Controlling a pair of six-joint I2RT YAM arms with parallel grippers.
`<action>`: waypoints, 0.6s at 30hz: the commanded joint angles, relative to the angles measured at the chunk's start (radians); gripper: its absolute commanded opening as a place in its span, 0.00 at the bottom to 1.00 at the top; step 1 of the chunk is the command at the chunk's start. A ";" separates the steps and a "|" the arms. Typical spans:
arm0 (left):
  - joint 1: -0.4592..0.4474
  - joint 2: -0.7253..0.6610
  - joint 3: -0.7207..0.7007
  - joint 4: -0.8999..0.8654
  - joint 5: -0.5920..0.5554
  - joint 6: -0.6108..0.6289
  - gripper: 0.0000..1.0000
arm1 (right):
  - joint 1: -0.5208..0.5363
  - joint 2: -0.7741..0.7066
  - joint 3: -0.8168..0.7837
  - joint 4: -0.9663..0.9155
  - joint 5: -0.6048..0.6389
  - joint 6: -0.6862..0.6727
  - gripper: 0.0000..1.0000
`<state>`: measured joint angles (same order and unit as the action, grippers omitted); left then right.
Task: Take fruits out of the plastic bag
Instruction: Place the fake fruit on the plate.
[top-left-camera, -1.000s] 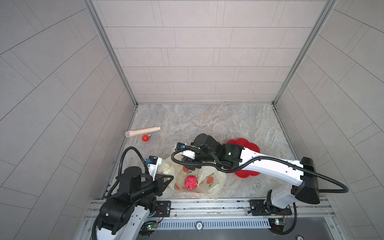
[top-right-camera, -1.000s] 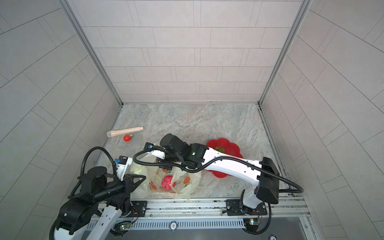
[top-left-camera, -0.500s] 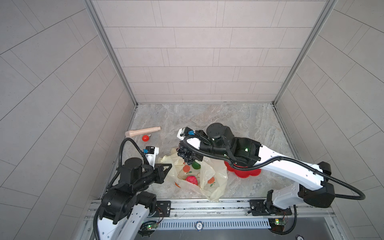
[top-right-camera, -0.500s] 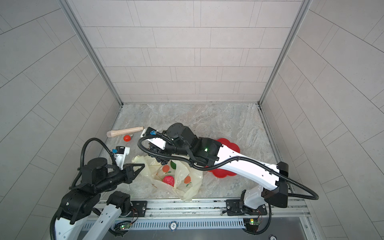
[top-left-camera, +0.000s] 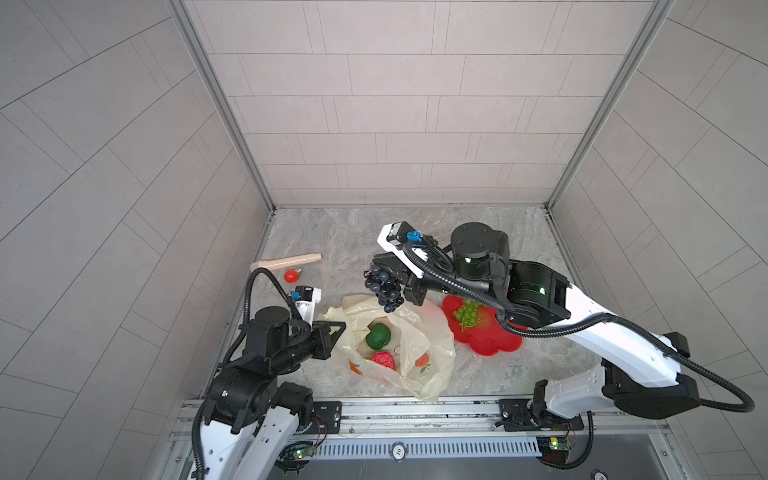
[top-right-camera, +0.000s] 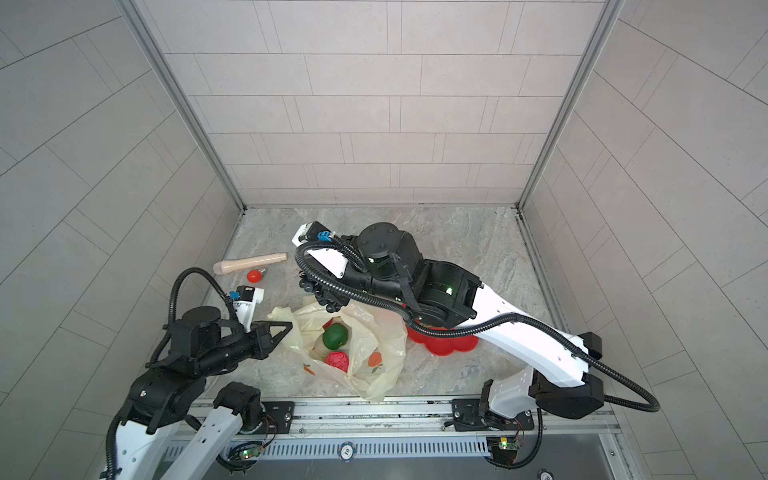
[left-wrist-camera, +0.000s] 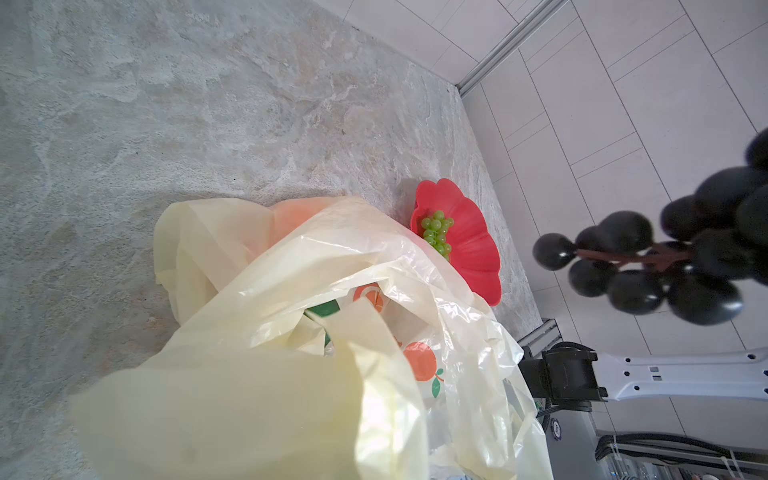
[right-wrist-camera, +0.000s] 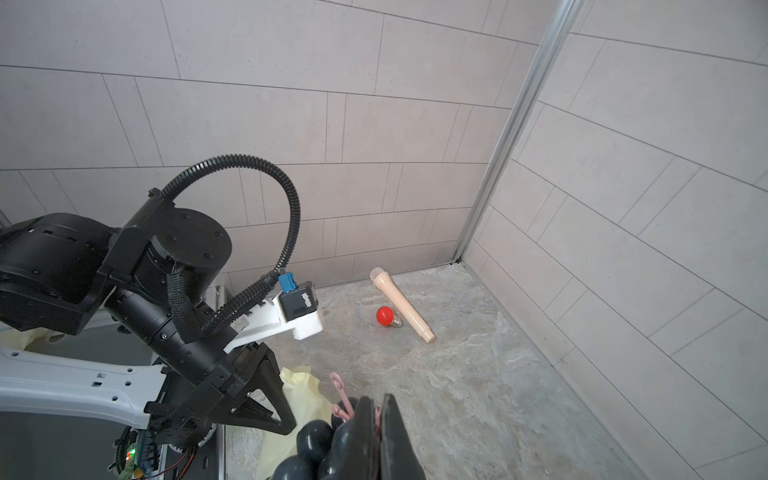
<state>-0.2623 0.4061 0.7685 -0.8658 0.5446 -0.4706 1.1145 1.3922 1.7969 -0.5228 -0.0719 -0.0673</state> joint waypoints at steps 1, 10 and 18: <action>0.004 0.016 0.032 0.019 0.008 0.017 0.04 | -0.020 -0.059 0.031 -0.086 0.078 0.002 0.00; 0.003 0.016 0.040 0.019 0.011 0.008 0.04 | -0.133 -0.205 -0.074 -0.190 0.199 0.005 0.00; 0.003 0.002 0.023 0.018 0.003 -0.016 0.04 | -0.412 -0.367 -0.408 -0.208 0.213 0.026 0.00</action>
<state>-0.2623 0.4240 0.7815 -0.8646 0.5522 -0.4763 0.7765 1.0649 1.4715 -0.7094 0.1204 -0.0662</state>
